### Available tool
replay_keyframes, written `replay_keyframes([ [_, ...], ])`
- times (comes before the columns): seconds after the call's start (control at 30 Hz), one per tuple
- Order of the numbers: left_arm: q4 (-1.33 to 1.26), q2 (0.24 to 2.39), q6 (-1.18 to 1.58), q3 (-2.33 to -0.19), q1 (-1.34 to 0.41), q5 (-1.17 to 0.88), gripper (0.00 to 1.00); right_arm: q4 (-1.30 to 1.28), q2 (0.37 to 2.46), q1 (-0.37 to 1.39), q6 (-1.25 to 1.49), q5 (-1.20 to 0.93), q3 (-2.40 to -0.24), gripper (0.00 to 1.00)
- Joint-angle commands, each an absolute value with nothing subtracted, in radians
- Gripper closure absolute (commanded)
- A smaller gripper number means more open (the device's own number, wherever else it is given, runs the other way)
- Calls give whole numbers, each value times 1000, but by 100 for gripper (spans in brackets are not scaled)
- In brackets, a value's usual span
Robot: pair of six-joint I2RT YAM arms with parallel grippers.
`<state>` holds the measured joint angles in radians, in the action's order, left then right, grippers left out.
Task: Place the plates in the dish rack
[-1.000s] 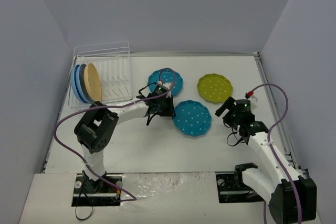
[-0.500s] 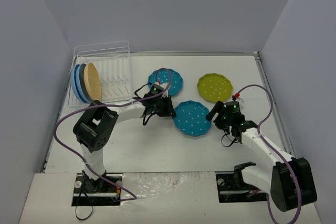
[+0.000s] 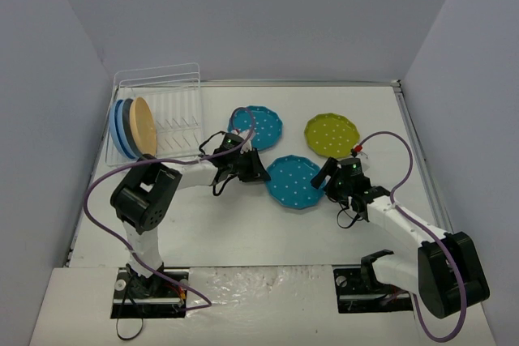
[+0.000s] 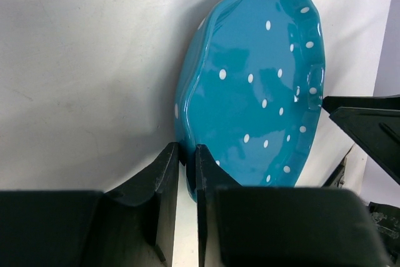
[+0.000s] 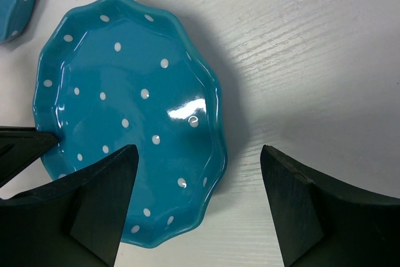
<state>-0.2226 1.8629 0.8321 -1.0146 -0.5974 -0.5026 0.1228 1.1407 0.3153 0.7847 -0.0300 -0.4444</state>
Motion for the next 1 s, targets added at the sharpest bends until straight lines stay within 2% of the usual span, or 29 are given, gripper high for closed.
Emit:
replay_keyframes([
  [0.0,-439,1762,895,-1049,-584,-610,100,184,1147,321,803,-3,-440,24],
  [0.37,-491,1711,920,-1012,-563,-631,100,226,1165,322,822,-17,-423,20],
  [0.97,-513,1655,941,-991,-536,-665,100,295,1139,321,860,-60,-411,19],
])
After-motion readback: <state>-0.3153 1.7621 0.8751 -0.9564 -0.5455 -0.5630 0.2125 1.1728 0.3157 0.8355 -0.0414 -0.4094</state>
